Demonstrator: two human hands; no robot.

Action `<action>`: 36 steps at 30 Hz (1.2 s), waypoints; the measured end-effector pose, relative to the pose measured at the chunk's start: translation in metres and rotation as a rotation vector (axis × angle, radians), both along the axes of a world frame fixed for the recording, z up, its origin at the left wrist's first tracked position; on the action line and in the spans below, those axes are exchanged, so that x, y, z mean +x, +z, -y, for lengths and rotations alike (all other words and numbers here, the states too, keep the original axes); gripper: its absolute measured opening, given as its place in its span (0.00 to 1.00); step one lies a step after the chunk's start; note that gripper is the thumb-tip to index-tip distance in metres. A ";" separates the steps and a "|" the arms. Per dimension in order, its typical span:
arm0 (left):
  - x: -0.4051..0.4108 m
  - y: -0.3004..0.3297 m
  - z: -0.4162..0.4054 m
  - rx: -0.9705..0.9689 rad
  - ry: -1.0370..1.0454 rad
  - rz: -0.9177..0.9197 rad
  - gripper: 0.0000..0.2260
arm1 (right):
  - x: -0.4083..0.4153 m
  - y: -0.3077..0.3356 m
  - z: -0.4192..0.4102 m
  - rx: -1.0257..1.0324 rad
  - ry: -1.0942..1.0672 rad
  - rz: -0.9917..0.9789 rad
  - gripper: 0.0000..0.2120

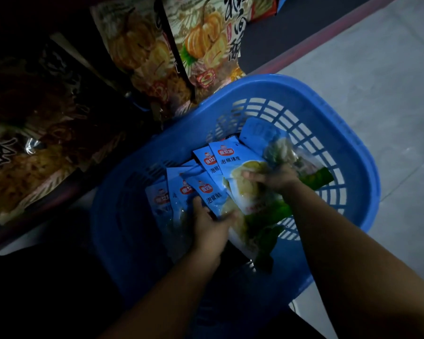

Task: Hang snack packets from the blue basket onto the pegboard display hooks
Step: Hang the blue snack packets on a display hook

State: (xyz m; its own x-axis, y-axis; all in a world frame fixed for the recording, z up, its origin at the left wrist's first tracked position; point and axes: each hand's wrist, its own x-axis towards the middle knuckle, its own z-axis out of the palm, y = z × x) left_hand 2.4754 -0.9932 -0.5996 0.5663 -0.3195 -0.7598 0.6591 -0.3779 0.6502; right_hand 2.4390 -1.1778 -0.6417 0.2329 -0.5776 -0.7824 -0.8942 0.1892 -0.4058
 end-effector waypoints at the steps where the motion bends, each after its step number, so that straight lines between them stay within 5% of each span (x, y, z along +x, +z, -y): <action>1: -0.001 0.000 0.003 -0.001 0.018 -0.047 0.23 | 0.003 0.002 0.000 0.079 -0.044 0.053 0.48; 7: -0.002 -0.002 0.004 0.012 0.119 -0.293 0.16 | 0.002 0.013 0.001 0.128 -0.263 0.146 0.34; 11: 0.010 0.011 -0.010 -0.082 0.225 -0.232 0.08 | -0.006 0.050 0.005 0.210 -0.209 0.244 0.24; 15: 0.017 0.069 -0.040 -0.072 0.320 -0.094 0.07 | -0.013 0.124 -0.015 0.076 -0.290 0.421 0.13; 25: 0.041 0.409 -0.137 -0.008 0.279 0.339 0.03 | -0.023 0.465 -0.124 -0.161 -0.059 0.616 0.10; 31: 0.051 0.619 -0.226 -0.021 0.529 0.555 0.13 | 0.004 0.647 -0.185 -0.209 0.166 0.766 0.10; 36: 0.042 0.728 -0.291 -0.042 0.713 0.745 0.11 | 0.056 0.753 -0.231 -0.131 0.431 1.032 0.09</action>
